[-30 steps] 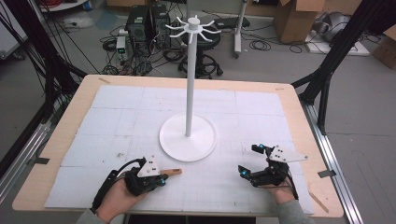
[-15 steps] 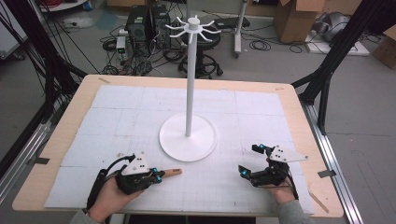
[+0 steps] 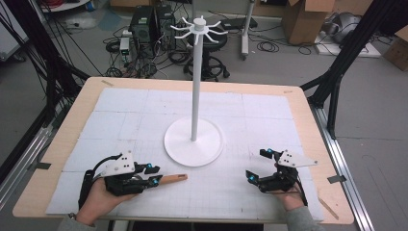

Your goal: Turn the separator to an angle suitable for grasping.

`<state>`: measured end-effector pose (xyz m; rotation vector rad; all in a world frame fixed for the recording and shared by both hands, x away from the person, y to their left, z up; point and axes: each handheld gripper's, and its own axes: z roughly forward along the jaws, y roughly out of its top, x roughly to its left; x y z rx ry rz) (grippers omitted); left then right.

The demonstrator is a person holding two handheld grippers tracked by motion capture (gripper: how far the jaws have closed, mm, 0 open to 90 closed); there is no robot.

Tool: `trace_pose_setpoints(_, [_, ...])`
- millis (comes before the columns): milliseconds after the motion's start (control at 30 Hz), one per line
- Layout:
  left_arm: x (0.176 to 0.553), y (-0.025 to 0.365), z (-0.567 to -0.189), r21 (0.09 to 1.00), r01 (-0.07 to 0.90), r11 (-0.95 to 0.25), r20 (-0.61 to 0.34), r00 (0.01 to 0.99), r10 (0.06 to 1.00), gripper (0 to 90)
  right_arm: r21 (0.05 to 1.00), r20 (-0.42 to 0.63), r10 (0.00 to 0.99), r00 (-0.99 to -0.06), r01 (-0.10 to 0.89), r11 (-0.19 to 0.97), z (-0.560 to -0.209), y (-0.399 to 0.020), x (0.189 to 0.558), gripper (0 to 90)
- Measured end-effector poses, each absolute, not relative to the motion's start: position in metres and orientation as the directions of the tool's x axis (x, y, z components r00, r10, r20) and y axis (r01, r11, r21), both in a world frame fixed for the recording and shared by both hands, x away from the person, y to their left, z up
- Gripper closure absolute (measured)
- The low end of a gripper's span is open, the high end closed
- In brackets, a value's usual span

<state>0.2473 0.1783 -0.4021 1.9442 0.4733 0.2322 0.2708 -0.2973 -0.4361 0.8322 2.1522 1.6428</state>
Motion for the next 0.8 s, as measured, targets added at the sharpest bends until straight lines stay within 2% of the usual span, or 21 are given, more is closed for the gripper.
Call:
trace_pose_setpoints(200, [0.252, 0.173, -0.392, 0.940, 0.158, -0.302, -0.042, 0.932, 0.359, 48.7, 0.951, 0.095, 0.615, -0.783, 0.253, 0.176, -0.436, -0.298, 0.271, 0.5])
trace_pose_setpoints(267, [0.254, 0.172, -0.390, 0.937, 0.205, -0.284, -0.094, 0.928, 0.360, 40.5, 0.951, 0.092, 0.619, -0.780, 0.253, 0.178, -0.435, -0.298, 0.271, 0.5])
trace_pose_setpoints(333, [0.255, 0.172, -0.389, 0.943, 0.183, -0.277, -0.074, 0.929, 0.364, 27.8, 0.952, 0.101, 0.623, -0.776, 0.257, 0.166, -0.434, -0.299, 0.271, 0.5])
trace_pose_setpoints(400, [0.256, 0.174, -0.388, 0.948, 0.192, -0.254, -0.099, 0.937, 0.336, 25.1, 0.954, 0.099, 0.624, -0.775, 0.252, 0.161, -0.434, -0.300, 0.271, 0.5])
trace_pose_setpoints(500, [0.261, 0.174, -0.385, 0.937, 0.222, -0.271, -0.119, 0.930, 0.348, 15.5, 0.954, 0.097, 0.621, -0.778, 0.250, 0.163, -0.434, -0.300, 0.272, 0.5])
trace_pose_setpoints(600, [0.268, 0.173, -0.381, 0.924, 0.257, -0.282, -0.156, 0.929, 0.335, 17.1, 0.954, 0.096, 0.618, -0.780, 0.249, 0.167, -0.434, -0.298, 0.272, 0.5])
trace_pose_setpoints(667, [0.274, 0.174, -0.380, 0.932, 0.220, -0.288, -0.118, 0.935, 0.335, 18.1, 0.953, 0.098, 0.614, -0.783, 0.252, 0.170, -0.435, -0.297, 0.272, 0.5])
trace_pose_setpoints(800, [0.282, 0.176, -0.384, 0.925, 0.233, -0.300, -0.118, 0.927, 0.355, 20.4, 0.952, 0.092, 0.608, -0.789, 0.250, 0.179, -0.435, -0.295, 0.272, 0.5])
